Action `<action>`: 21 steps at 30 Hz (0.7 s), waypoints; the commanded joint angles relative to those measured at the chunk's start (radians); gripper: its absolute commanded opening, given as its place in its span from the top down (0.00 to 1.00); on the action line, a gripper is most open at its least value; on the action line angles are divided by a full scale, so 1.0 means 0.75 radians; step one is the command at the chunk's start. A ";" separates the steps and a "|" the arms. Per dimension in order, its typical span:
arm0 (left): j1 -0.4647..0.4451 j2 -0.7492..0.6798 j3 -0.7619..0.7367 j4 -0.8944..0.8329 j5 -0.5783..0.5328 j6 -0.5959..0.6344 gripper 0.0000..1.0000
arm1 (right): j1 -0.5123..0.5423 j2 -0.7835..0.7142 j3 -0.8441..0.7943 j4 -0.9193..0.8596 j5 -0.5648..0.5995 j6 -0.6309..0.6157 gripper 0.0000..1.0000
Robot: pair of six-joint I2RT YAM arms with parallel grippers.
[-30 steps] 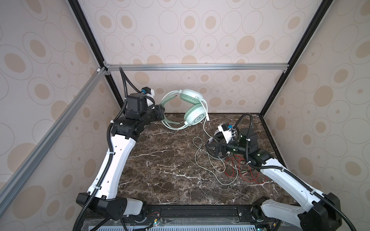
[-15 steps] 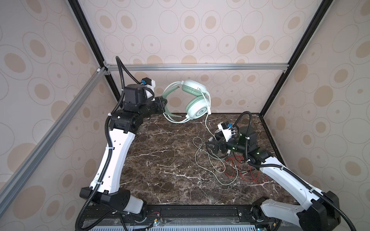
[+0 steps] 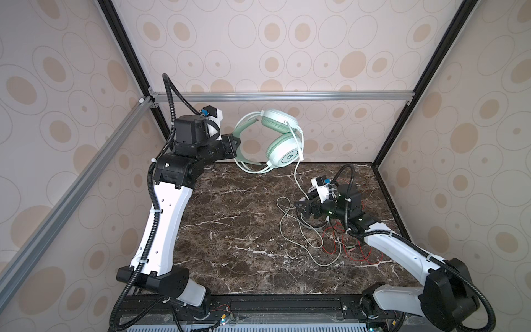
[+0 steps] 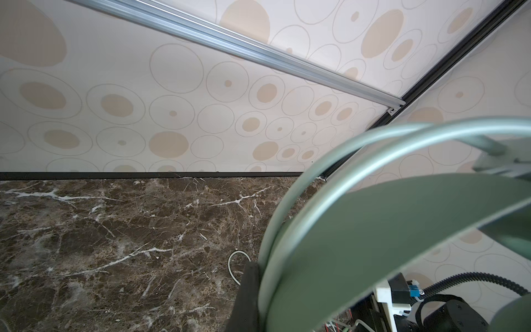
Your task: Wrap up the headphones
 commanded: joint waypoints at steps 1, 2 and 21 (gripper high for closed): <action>-0.004 -0.025 0.058 0.057 0.041 -0.051 1.00 | -0.006 0.040 -0.021 0.096 -0.001 0.026 0.13; -0.004 -0.025 0.058 0.066 0.041 -0.058 1.00 | -0.007 0.050 -0.022 0.095 -0.001 0.024 0.13; 0.028 0.063 0.164 -0.012 -0.038 -0.114 1.00 | -0.014 0.107 -0.181 0.194 -0.011 0.042 0.39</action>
